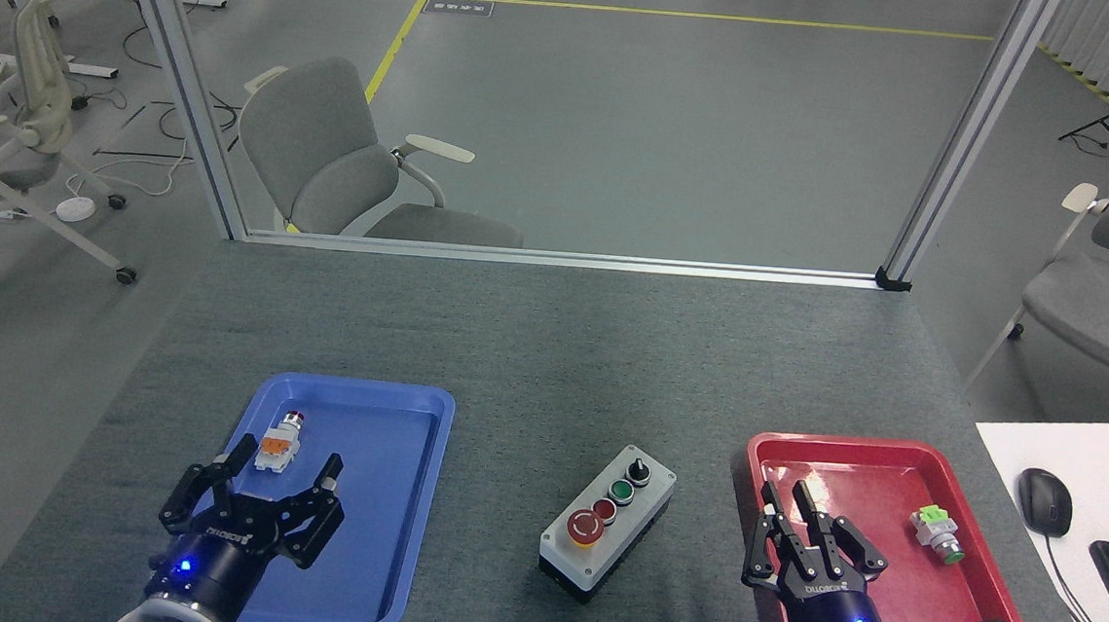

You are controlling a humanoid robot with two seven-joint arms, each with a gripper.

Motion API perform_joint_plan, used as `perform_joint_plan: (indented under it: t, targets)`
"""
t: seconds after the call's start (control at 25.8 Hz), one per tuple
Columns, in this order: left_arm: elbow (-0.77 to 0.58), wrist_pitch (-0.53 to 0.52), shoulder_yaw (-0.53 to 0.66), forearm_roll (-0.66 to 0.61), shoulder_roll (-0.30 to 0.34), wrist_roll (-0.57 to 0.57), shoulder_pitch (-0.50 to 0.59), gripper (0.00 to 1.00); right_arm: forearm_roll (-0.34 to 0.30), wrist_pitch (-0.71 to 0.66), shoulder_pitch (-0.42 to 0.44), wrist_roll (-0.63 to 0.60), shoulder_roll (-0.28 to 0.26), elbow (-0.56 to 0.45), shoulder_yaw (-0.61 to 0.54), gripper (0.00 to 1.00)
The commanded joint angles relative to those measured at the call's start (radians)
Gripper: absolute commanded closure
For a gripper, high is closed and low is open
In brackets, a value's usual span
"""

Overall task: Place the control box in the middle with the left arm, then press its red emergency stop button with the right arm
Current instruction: 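Withdraw the left gripper back over the blue tray, then move the right gripper over the control box and press the red button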

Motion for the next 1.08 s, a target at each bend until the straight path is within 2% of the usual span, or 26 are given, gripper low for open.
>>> perform_joint_plan:
  t: [0.0,0.12,0.23,0.5,0.62,0.77,0.89,1.05]
  targets:
    - [0.001,0.031,0.058,0.022,-0.053,0.009,-0.004,0.01,0.003,-0.01,-0.001,-0.003,0.002,-0.001,0.031,1.0]
    - [0.006,0.104,0.052,0.005,-0.132,0.006,-0.007,0.01,0.015,-0.019,-0.001,-0.003,0.015,0.0,0.076,1.0]
    - [0.004,0.125,0.032,0.001,-0.168,0.006,-0.018,0.01,0.014,-0.016,-0.008,-0.006,0.023,-0.004,0.152,1.0]
    - [0.096,0.131,-0.003,-0.154,-0.17,0.008,-0.049,0.01,0.018,-0.001,-0.01,-0.006,0.081,0.008,0.237,1.0]
    - [0.108,0.13,-0.003,-0.156,-0.165,0.008,-0.063,0.01,0.02,0.037,-0.024,-0.004,0.103,0.028,0.275,1.0]
    - [0.133,0.13,-0.003,-0.145,-0.172,0.011,-0.064,0.01,0.024,0.073,-0.061,-0.001,0.121,0.106,0.329,1.0]
    - [0.147,0.13,-0.002,-0.145,-0.168,0.012,-0.064,0.01,0.063,0.085,-0.073,-0.003,0.141,0.149,0.332,1.0]
    - [0.147,0.131,0.003,-0.139,-0.167,0.028,-0.064,0.01,0.066,0.091,-0.073,0.002,0.144,0.155,0.333,1.0]
